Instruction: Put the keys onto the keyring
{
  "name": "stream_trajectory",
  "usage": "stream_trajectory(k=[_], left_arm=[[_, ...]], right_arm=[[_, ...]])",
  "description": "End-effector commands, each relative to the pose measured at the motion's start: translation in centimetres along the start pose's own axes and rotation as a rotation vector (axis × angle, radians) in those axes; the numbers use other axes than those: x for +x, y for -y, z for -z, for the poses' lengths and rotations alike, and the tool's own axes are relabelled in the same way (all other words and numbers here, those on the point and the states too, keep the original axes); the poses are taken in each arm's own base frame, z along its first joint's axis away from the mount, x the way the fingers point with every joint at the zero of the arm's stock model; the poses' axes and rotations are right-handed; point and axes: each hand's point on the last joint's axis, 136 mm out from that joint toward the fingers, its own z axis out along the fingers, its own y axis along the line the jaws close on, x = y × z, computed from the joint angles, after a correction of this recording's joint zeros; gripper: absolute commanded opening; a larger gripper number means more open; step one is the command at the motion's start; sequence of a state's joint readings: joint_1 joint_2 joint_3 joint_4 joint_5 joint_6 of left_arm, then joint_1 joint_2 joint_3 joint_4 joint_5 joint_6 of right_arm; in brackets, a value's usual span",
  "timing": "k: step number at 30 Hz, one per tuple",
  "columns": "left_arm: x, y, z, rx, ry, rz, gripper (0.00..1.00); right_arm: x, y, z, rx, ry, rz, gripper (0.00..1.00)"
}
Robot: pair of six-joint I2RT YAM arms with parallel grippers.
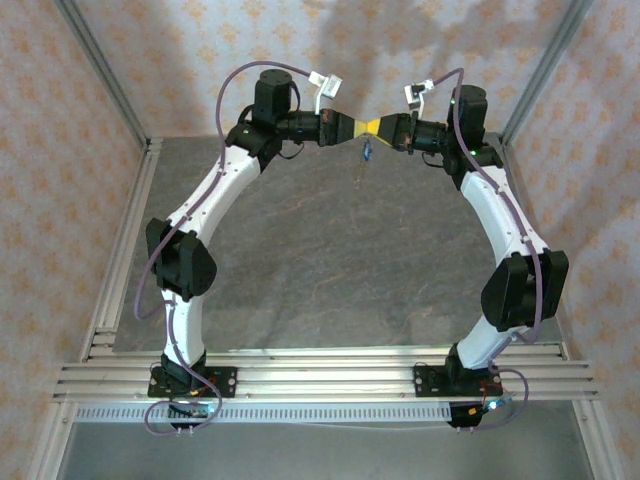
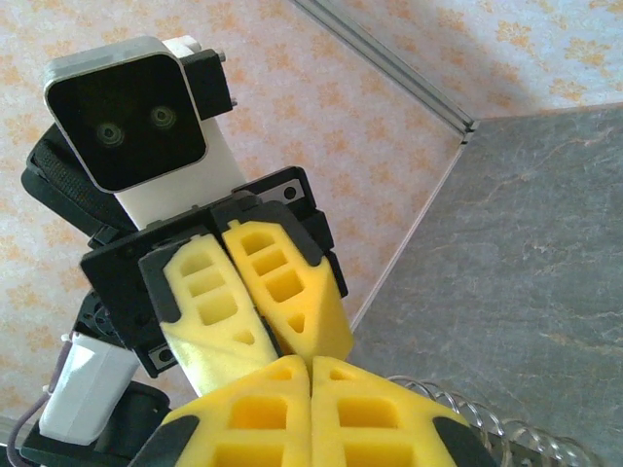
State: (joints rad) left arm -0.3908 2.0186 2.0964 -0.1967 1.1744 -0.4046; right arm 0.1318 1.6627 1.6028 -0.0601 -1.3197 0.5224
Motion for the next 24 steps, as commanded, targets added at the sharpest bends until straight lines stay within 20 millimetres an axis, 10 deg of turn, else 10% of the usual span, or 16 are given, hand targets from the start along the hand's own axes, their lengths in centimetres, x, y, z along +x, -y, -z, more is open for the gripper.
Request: stream_trajectory(k=[1,14,24], left_arm=[[1.4,4.2,-0.9,0.122,-0.085,-0.057,0.00],[0.3,3.0,-2.2,0.012,0.004,-0.024,0.00],[-2.8,2.4,-1.2,0.004,0.270,0.042,0.00]], right_arm=[[-1.1,-0.5,0.0,-0.007,0.036,0.058,0.00],[-2.7,-1.2,0.2,0.002,0.100,0.045,0.00],[-4.1,-2.5,2.1,0.050,0.213,0.072,0.33]])
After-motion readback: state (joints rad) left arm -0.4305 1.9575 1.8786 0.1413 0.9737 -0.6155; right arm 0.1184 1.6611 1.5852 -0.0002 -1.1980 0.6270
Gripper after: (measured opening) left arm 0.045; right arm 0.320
